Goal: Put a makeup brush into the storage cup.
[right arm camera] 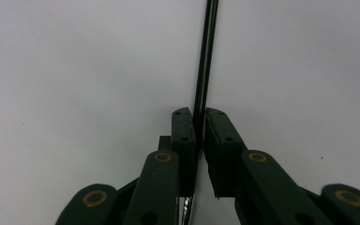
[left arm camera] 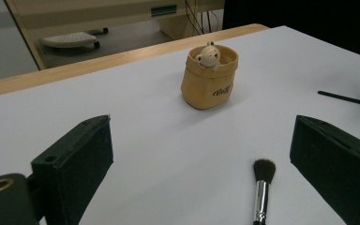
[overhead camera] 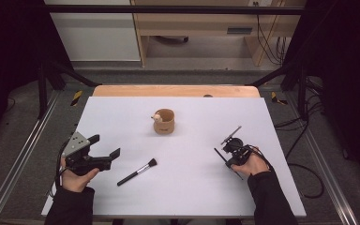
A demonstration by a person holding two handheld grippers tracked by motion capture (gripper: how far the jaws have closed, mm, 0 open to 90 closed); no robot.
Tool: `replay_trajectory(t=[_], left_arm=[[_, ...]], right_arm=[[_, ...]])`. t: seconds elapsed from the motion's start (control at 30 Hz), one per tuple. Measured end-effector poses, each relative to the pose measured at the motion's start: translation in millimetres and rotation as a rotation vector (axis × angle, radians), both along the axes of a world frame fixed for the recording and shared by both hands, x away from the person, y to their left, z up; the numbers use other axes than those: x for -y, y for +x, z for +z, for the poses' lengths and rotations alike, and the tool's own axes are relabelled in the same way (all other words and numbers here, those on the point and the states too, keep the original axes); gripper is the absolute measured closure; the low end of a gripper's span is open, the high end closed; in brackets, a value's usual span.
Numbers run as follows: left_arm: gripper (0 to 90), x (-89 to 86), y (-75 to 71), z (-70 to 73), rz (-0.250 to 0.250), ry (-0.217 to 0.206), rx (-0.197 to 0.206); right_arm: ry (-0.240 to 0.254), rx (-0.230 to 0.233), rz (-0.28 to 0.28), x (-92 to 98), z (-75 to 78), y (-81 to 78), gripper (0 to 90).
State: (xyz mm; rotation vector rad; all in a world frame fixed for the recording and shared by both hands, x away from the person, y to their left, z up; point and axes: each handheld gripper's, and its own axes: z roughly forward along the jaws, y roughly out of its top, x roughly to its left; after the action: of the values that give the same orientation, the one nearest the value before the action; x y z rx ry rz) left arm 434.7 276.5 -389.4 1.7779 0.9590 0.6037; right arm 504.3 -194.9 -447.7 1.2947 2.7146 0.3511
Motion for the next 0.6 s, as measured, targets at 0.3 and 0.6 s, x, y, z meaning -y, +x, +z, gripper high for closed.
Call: replay_trajectory(t=[0.3,0.6], left_arm=[[5.6,0.9,0.3,-0.5,-0.003,0.006,-0.002],[5.6,2.1,0.3,-0.2,-0.007,0.004,-0.002]], right_arm=[[0.001,0.0,-0.001,-1.5,0.2,-1.8,85.9],[0.082,0.057,0.015,0.1,16.2,-7.3,85.9]])
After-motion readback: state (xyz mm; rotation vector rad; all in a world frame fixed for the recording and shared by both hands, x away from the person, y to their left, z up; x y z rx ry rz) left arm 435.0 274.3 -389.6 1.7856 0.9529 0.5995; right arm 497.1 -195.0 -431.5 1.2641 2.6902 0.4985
